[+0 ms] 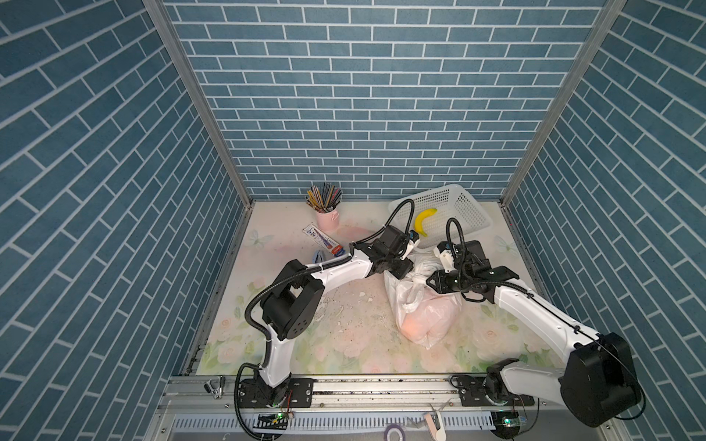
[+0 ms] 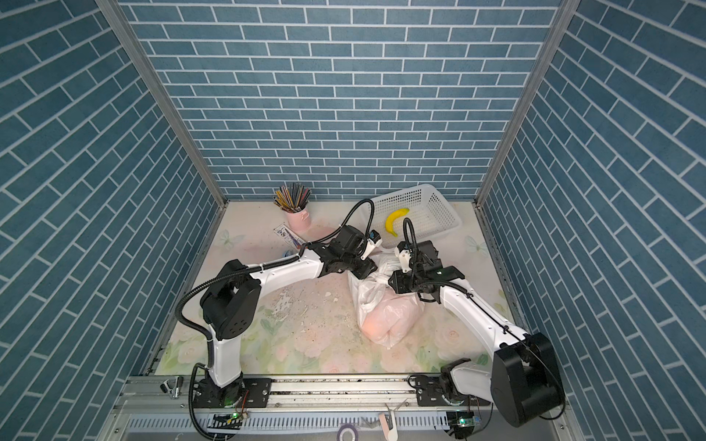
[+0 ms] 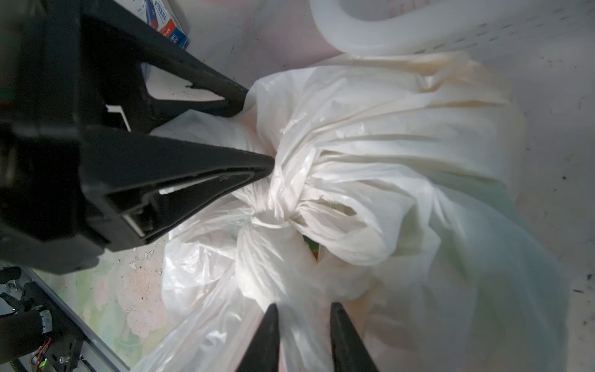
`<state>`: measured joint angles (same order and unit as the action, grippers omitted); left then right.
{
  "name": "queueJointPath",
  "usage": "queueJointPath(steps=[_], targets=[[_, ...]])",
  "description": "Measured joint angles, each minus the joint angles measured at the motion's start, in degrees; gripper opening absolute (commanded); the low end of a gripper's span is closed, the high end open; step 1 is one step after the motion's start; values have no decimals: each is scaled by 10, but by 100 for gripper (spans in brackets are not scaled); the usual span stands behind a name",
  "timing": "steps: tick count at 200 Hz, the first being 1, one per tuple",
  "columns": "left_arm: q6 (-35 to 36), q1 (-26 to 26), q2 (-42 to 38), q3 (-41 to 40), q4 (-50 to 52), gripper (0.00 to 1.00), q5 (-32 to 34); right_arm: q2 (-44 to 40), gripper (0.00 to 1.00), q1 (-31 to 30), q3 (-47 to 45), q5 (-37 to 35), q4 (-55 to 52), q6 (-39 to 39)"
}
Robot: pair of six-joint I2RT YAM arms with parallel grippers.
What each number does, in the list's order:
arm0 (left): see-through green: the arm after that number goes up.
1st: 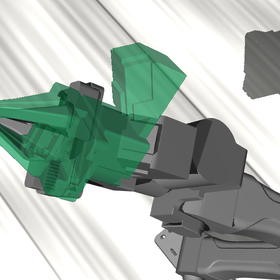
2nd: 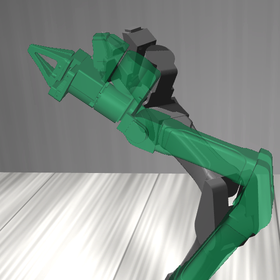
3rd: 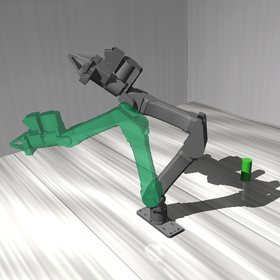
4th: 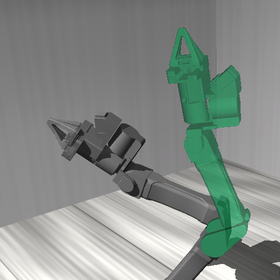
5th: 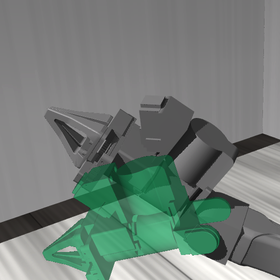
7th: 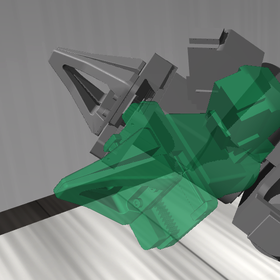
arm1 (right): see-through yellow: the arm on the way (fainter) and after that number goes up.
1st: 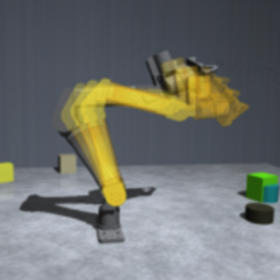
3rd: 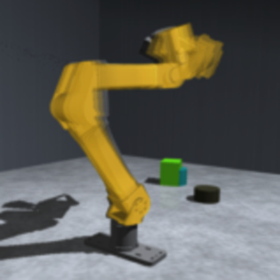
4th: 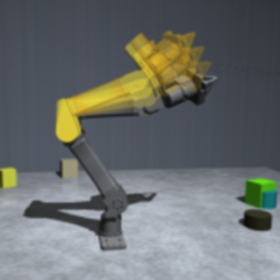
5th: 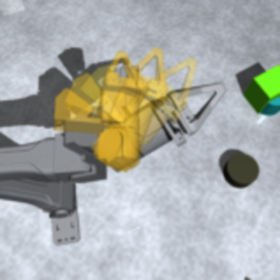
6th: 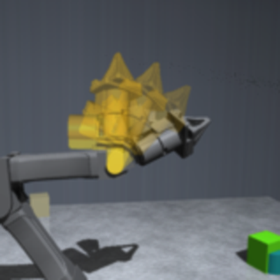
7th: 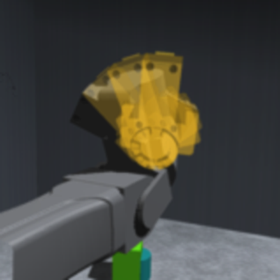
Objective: Untie the knot of the plastic bag and take out the fruit
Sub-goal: Untie the plastic bag at the center of the table.
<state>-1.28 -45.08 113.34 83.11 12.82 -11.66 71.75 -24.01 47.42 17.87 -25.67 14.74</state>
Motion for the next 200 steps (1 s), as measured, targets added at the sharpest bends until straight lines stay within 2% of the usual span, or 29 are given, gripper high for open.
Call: queueJointPath(steps=[33, 57, 100, 200], targets=[[-9, 0, 0, 1, 3, 12, 6, 12, 0, 0, 0, 13, 4, 1], [-17, 1, 0, 1, 6, 0, 11, 12, 0, 0, -1, 23, 14, 4], [-49, 14, -12, -16, -7, 0, 11, -16, 0, 0, -16, 19, 36, 15], [-105, 95, -108, -108, -48, 0, -12, -125, 0, 16, -64, -47, 63, 60]])
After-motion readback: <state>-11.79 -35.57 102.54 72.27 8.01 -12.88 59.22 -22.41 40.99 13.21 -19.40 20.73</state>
